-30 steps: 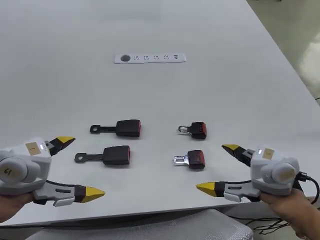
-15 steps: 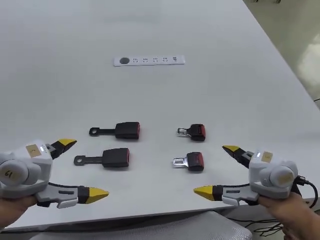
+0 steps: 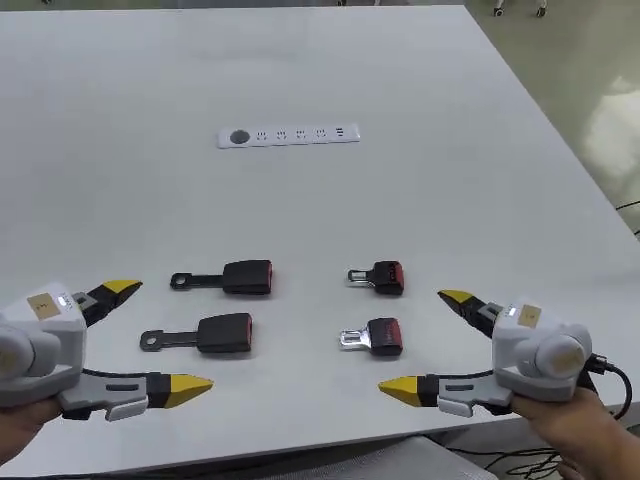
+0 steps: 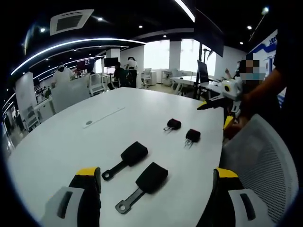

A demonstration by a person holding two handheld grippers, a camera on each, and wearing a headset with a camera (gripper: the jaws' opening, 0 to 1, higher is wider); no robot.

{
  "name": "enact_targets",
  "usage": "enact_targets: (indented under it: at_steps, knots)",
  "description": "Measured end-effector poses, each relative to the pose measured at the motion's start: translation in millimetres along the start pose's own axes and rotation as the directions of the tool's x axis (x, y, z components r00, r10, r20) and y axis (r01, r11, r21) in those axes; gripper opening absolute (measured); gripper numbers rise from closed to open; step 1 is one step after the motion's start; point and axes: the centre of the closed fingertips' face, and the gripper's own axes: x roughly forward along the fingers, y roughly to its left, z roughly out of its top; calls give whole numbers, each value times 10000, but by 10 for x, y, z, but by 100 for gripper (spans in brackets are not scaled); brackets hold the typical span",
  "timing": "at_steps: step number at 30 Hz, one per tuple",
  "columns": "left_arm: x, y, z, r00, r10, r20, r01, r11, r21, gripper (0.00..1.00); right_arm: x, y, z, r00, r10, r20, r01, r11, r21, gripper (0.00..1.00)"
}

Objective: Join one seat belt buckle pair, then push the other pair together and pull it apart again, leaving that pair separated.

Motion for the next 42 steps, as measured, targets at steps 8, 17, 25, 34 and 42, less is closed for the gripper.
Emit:
enact_targets:
  at_steps: [8, 17, 25, 34, 42]
  knots:
    - [96, 19, -67, 9980, -396, -483, 417, 9982, 425, 100, 45, -18, -73, 9991, 321, -284, -326, 9993, -166, 97]
    - [262, 47, -182, 9901, -900, -1078, 978, 9928, 692, 100, 136, -114, -206, 9925, 817, -910, -843, 9961, -245, 96]
    - [475, 113, -321, 9746, -1349, -1786, 1551, 9824, 1039, 94, 290, -175, -304, 9787, 1416, -1488, -1479, 9885, -317, 93]
    - [767, 148, -512, 9472, -1997, -2509, 2335, 9657, 1131, 90, 502, -226, -398, 9560, 2117, -2029, -2193, 9755, -156, 90]
    - [936, 179, -654, 9212, -2379, -3080, 2904, 9470, 1372, 80, 616, -143, -589, 9125, 2887, -2899, -3200, 9451, -661, 82]
